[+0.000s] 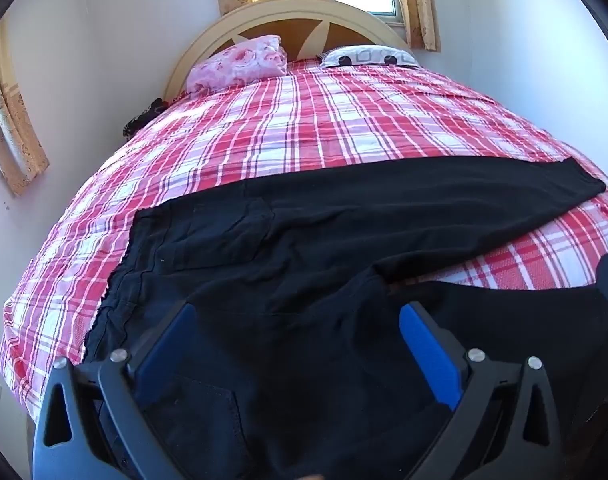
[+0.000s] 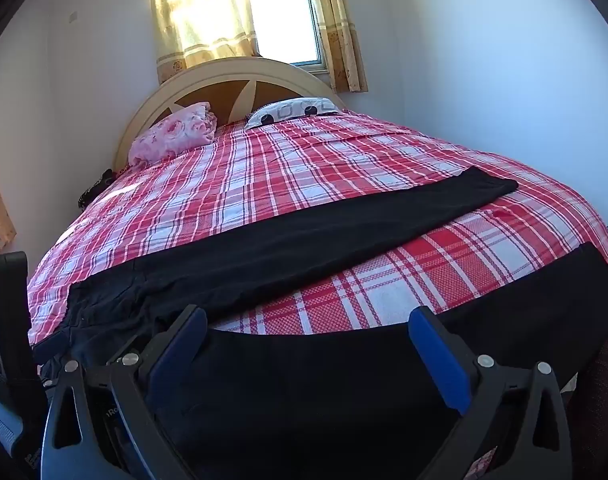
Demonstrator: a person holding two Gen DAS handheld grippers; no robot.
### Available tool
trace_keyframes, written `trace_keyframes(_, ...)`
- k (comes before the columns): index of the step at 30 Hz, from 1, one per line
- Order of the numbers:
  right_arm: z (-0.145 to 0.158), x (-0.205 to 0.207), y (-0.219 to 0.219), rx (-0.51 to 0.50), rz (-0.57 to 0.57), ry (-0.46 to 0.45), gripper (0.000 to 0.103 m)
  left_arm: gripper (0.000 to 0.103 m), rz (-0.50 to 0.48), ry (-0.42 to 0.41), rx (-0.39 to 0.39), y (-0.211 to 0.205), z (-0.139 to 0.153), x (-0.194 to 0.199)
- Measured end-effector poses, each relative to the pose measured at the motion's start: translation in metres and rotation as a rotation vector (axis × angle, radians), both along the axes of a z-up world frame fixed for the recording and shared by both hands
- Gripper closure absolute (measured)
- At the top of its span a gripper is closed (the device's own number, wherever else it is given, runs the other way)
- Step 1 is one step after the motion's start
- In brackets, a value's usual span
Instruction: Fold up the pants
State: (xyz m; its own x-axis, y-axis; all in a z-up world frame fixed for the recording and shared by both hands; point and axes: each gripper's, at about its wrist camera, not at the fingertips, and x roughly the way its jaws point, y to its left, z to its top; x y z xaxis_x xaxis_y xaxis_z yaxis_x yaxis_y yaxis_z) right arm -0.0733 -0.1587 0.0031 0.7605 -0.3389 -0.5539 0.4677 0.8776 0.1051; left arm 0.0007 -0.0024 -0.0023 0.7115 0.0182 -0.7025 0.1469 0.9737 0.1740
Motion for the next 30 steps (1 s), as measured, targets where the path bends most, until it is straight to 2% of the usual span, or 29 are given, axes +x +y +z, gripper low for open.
trace_keyframes(3,0.0022,0.0016,0.0012,0.014,0.007,0.011,0.001,0.000,0.006,0.028,0.006,-0.0011,-0.0060,0.0032)
trace_keyframes(30,-0.0063,-0.0041,-0.0048,0.019,-0.008,0.022,0.001,0.000,-0.004,0.030,-0.025,-0.0014,-0.0070,-0.0039)
